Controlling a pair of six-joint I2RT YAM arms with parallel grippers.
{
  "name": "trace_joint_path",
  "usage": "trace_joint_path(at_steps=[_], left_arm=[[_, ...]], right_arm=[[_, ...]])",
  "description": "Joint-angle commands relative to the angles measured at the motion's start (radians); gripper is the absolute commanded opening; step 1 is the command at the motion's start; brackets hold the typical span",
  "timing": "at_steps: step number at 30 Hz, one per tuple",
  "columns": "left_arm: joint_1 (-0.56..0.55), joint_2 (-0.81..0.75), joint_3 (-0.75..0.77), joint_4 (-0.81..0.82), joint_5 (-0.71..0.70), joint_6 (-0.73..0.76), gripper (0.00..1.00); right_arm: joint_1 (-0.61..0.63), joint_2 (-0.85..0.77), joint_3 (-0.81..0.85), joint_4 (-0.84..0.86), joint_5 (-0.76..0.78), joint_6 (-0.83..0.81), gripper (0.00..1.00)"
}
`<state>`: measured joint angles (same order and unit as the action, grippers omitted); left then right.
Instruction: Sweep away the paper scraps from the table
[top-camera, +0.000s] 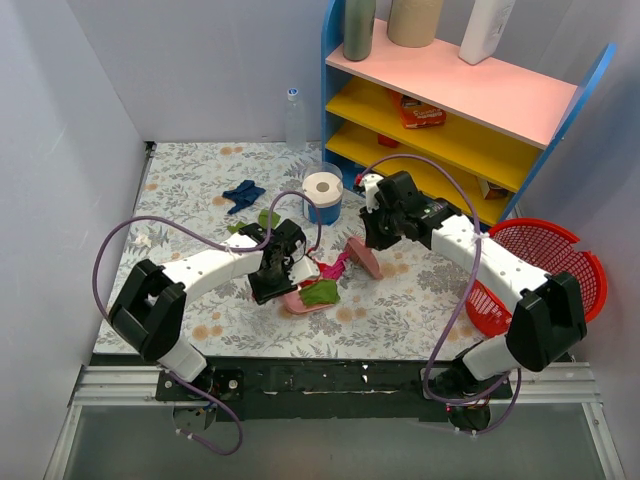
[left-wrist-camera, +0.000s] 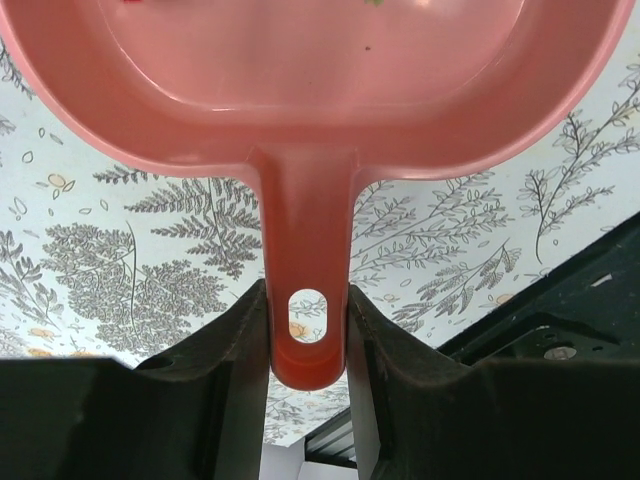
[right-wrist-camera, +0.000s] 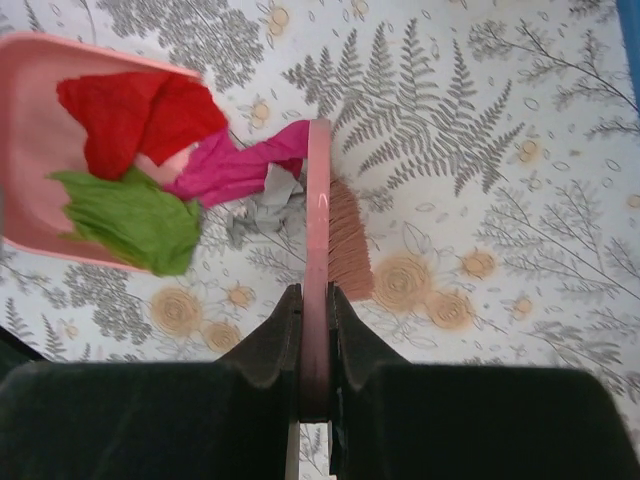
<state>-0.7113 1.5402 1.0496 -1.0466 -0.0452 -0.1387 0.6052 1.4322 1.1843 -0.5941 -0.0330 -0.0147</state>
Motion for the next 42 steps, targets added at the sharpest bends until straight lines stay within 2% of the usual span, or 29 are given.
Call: trace_joint_path(at_steps=[1,6,14,18,19,21,26,37,42], left_arm=[[-0.010,0.034,0.036,0.045,-0.005,-0.015,0.00],[-0.011,0.064,0.069,0.068,0.008,-0.044,0.00],[-0.011,0.017,0.024,0.164,0.011,-0.068,0.00],[-0.011,-0.035,-0.048,0.217,0.033,-0.079,0.00],[-0.010,-0.052,-0.065,0.246,0.042,-0.085,0.00],[-0.008,-0.100,-0.114,0.298,0.044,-0.098,0.00],[-0.005,-0.155,-0.223,0.395,0.097,-0.105,0.00],[-0.004,-0.176,-0.195,0.395,0.116,-0.093,0.00],[-0.005,-0.199,-0.168,0.370,0.113,-0.082,0.00]], right_arm=[[0.016,0.066,0.066,0.050,-0.174,0.114,0.01],[0.041,0.103,0.130,0.057,-0.249,0.128,0.01],[0.045,0.057,0.109,0.054,-0.131,0.056,0.01],[0.044,0.030,0.109,0.051,-0.009,-0.010,0.01],[0.044,0.021,0.100,0.056,0.064,-0.019,0.01],[0.025,0.007,0.094,0.059,0.076,-0.030,0.01],[0.018,-0.029,0.069,0.059,-0.007,-0.064,0.01],[-0.015,-0.046,0.067,0.054,0.028,-0.103,0.01],[-0.042,-0.046,0.132,0.021,0.059,-0.146,0.01]])
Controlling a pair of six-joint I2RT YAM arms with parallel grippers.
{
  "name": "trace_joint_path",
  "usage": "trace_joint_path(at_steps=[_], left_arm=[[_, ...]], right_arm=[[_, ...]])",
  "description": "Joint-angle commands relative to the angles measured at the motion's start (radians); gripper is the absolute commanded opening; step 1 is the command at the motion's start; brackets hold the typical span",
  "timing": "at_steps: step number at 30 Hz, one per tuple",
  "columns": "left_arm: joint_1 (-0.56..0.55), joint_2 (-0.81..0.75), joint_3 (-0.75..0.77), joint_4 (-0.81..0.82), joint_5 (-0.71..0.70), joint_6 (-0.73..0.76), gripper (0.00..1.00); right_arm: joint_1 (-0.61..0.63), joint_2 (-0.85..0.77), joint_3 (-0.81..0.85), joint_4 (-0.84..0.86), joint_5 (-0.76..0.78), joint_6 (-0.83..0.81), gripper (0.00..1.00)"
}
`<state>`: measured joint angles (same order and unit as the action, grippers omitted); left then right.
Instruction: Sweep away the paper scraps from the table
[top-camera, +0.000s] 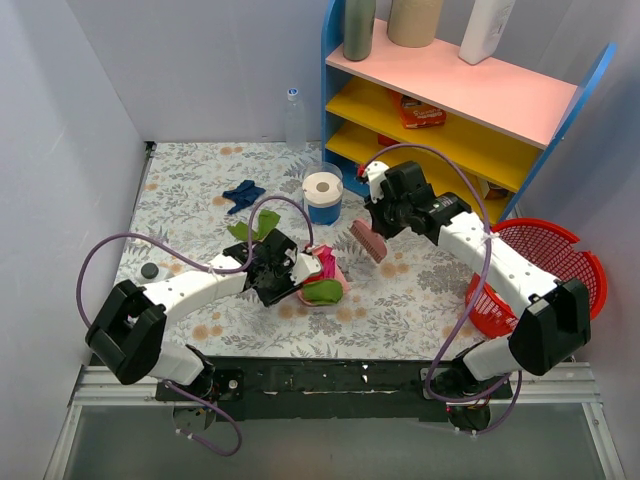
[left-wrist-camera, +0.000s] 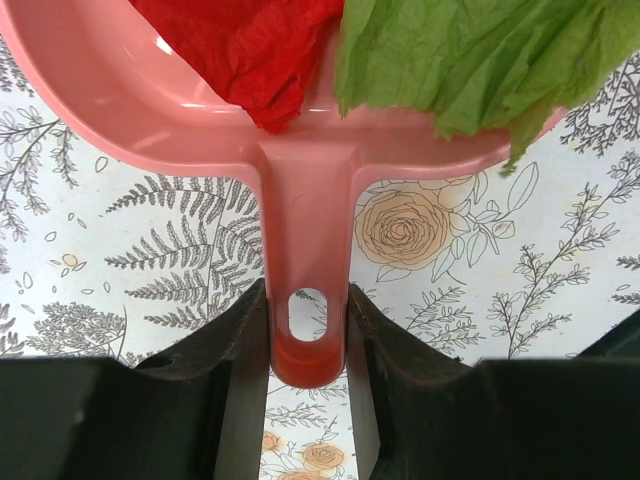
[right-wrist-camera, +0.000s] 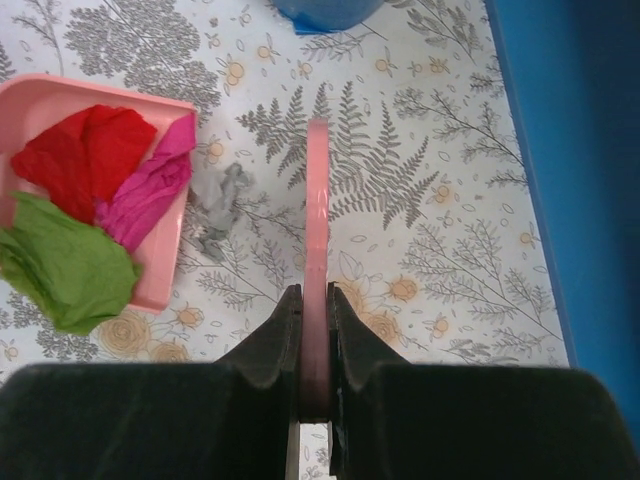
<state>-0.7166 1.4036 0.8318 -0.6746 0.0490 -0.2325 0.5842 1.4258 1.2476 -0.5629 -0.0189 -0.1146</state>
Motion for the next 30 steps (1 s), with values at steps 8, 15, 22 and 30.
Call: trace_joint_path(at_steps=[8,15,22,30], left_arm=[[0.000,-0.065,0.182,-0.065,0.067,0.012,0.00],[0.000,-0.009,0.331,-0.118,0.109,-0.001,0.00],[-0.030,0.087,0.550,-0.197,0.133,0.002,0.00],[-0.110,0.175,0.717,-0.195,0.158,-0.031,0.00]], right_arm=[[-0.083,-0.045,0.295,-0.109,0.039,-0.157,0.01],[-0.095,-0.010,0.508,-0.132,0.045,-0.206,0.01],[-0.095,0.048,0.762,-0.146,-0.020,-0.224,0.01],[-0.093,0.041,0.791,-0.114,0.016,-0.195,0.01]])
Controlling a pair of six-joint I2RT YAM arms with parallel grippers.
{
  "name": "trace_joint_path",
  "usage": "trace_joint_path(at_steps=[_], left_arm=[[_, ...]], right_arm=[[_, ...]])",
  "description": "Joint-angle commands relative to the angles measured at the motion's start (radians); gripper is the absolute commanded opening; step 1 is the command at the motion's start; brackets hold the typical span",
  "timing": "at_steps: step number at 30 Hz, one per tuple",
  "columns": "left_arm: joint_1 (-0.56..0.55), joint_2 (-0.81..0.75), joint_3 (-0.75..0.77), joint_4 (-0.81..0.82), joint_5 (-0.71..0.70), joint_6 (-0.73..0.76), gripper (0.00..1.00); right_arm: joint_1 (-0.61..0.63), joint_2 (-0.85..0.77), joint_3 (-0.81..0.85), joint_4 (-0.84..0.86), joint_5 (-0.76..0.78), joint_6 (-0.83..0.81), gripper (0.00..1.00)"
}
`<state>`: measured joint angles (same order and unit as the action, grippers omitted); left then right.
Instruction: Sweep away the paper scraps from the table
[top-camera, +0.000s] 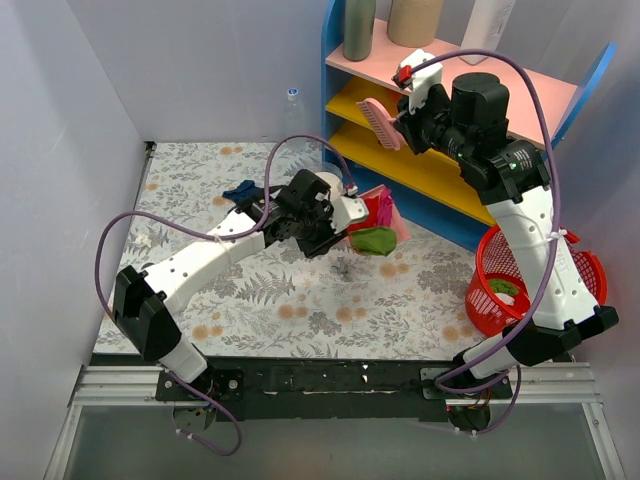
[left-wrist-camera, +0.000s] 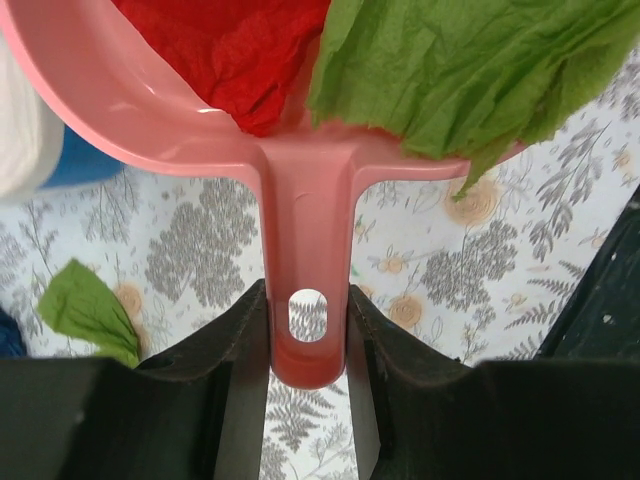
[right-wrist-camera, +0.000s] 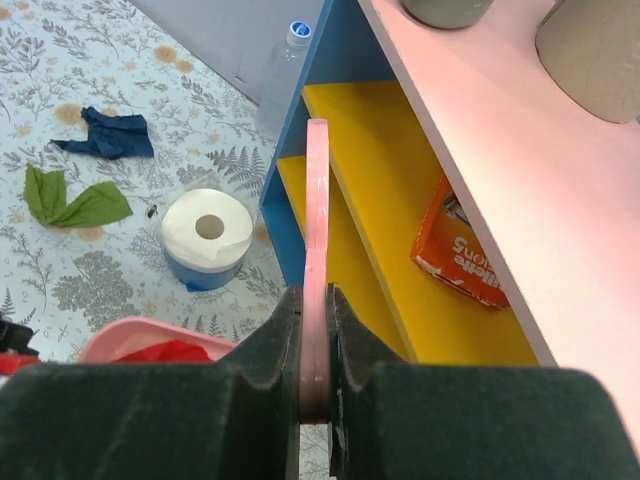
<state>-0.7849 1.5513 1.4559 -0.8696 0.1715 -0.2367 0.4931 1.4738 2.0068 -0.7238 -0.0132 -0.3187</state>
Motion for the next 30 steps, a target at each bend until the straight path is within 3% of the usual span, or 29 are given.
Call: trace_joint_path(at_steps=[1,12,23,30], left_arm=[[-0.048,0.036,0.110,-0.002,0.037,-0.032,0.00],[-0.148,0.151,0.302,0.021,0.048,-0.007,0.00],[-0.238,0.349,0.575,0.050,0.013,0.068,0.00],[-0.309,0.423,0.644,0.205,-0.038,0.166,0.00]], right_arm=[[-0.004,-0.007,0.036,0.052,0.010,0.006,0.01],[-0.002,-0.020,0.060,0.067,0.094,-0.034,0.01],[-0.004,0.017,0.113,0.081,0.064,0.018,0.01],[-0.002,0.037,0.139,0.096,0.096,0.029,0.01]])
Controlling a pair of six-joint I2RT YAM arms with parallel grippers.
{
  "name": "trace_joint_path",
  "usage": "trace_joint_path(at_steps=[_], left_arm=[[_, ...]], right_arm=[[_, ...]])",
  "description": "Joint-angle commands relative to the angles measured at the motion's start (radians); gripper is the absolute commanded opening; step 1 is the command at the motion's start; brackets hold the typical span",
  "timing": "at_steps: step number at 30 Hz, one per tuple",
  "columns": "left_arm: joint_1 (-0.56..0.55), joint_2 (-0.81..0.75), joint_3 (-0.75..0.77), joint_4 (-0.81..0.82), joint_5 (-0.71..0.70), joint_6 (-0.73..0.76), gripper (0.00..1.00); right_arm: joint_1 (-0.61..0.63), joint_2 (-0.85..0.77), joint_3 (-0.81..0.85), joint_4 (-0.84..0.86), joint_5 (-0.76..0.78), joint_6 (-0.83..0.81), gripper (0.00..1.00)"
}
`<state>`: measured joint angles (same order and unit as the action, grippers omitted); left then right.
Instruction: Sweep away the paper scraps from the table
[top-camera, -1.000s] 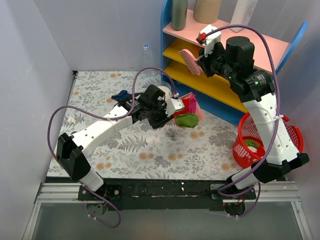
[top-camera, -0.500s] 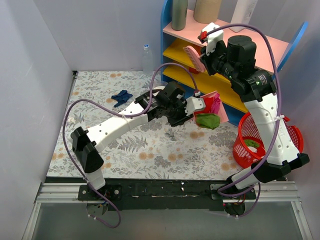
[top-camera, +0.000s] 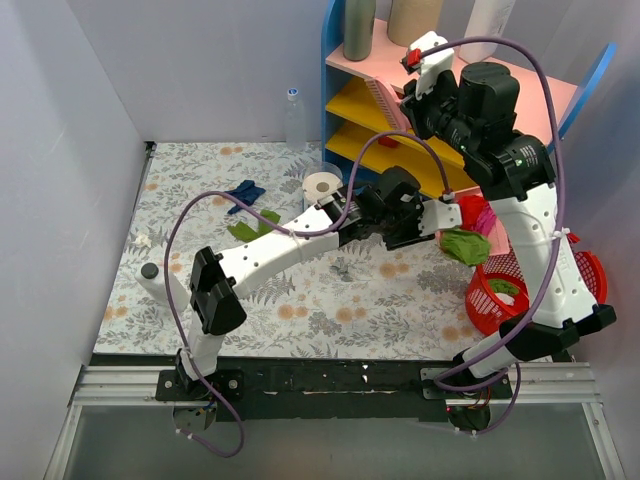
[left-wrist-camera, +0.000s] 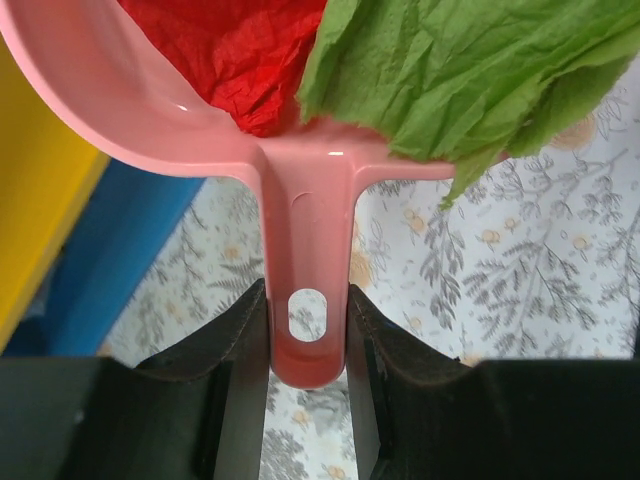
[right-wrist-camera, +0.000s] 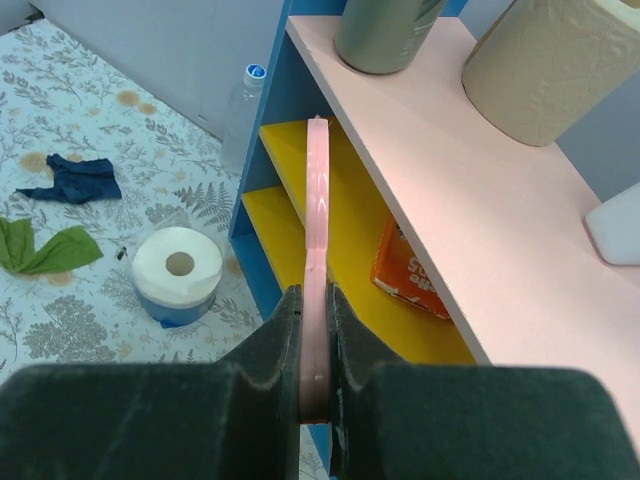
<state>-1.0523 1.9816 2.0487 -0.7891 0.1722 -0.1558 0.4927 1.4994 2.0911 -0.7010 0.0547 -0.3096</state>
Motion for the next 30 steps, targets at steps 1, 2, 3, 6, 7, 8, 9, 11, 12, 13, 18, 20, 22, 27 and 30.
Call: trace_joint_path(at_steps=[1,2,3,6,7,8,9,11,12,13,18,20,22,27,30], left_arm=[[-0.046,-0.003,0.053,0.148,-0.043,0.100,0.00],[-0.051,-0.001,0.051,0.171,-0.042,0.111,0.00],[-0.052,0.002,0.054,0.221,-0.043,0.133,0.00],[-0.055,0.019,0.062,0.331,-0.054,0.179,0.00],[-0.058,0.025,0.067,0.358,-0.063,0.212,0.00],[-0.058,0.037,0.070,0.382,-0.068,0.231,0.00],[-0.058,0.043,0.068,0.427,-0.072,0.248,0.00],[-0.061,0.071,0.074,0.473,-0.094,0.306,0.00],[-0.064,0.082,0.079,0.484,-0.102,0.327,0.00],[-0.063,0.091,0.082,0.497,-0.127,0.343,0.00],[-0.092,0.144,0.091,0.586,-0.284,0.626,0.00],[-0.095,0.160,0.126,0.672,-0.331,0.744,0.00],[-0.095,0.175,0.130,0.712,-0.361,0.852,0.00],[-0.095,0.161,0.102,0.722,-0.340,0.999,0.00],[-0.092,0.166,0.114,0.749,-0.326,1.029,0.00]], right_arm=[[-0.002,0.016,0.055,0.074,0.031,0.021,0.01],[-0.003,0.016,0.053,0.077,0.036,0.021,0.01],[-0.002,0.018,0.050,0.077,0.039,0.023,0.01],[-0.002,0.018,0.046,0.075,0.034,0.027,0.01],[-0.002,0.019,0.046,0.075,0.033,0.030,0.01],[-0.002,0.021,0.047,0.075,0.033,0.033,0.01],[-0.003,0.021,0.046,0.075,0.031,0.035,0.01],[-0.003,0.021,0.046,0.074,0.030,0.041,0.01],[-0.002,0.021,0.046,0.075,0.024,0.044,0.01],[-0.002,0.018,0.041,0.077,0.020,0.049,0.01],[-0.003,-0.002,0.034,0.075,-0.021,0.066,0.01],[-0.003,-0.021,0.024,0.086,-0.035,0.064,0.01],[-0.003,-0.024,0.023,0.087,-0.035,0.066,0.01],[-0.003,-0.027,0.027,0.090,-0.042,0.075,0.01],[-0.002,-0.030,0.020,0.090,-0.044,0.079,0.01]])
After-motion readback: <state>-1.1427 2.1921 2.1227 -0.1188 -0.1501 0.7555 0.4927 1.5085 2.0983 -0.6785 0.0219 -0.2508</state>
